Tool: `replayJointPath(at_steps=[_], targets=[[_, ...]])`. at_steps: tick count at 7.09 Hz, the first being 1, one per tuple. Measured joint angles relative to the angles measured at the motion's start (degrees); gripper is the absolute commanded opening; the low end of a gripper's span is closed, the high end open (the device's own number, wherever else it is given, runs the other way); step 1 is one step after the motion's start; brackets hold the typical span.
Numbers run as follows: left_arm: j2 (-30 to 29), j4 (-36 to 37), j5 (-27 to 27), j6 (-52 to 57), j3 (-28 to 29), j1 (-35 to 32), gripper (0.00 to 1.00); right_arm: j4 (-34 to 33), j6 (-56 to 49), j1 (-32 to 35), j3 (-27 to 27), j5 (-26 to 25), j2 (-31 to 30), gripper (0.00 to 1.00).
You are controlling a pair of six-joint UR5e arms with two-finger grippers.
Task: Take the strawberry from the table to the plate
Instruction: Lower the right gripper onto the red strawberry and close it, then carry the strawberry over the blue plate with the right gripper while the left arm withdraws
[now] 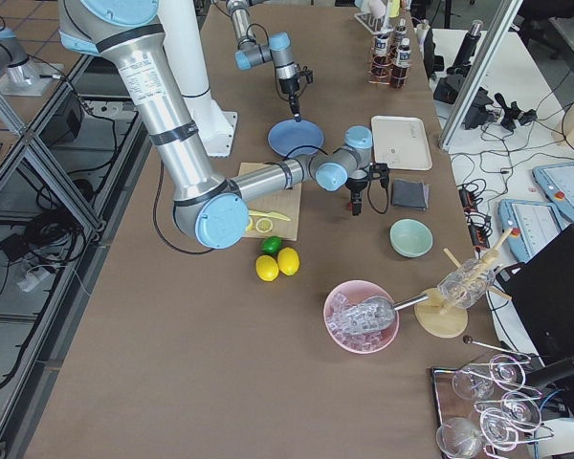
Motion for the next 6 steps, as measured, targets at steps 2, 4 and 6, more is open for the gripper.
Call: replayJointPath(at_steps=[2, 4, 6], targets=[[0.08, 0.00, -0.01, 0.01, -0.06, -0.10, 0.98, 0.03, 0.67, -0.53, 0.00, -0.11, 0.05, 0.28], [0.14, 0.00, -0.01, 0.01, -0.10, -0.14, 0.98, 0.03, 0.76, -0.61, 0.00, -0.17, 0.05, 0.00], [0.13, 0.12, -0.20, 0.05, -1.32, -0.55, 0.98, 0.03, 0.45, -0.21, 0.10, -0.23, 0.20, 0.00]])
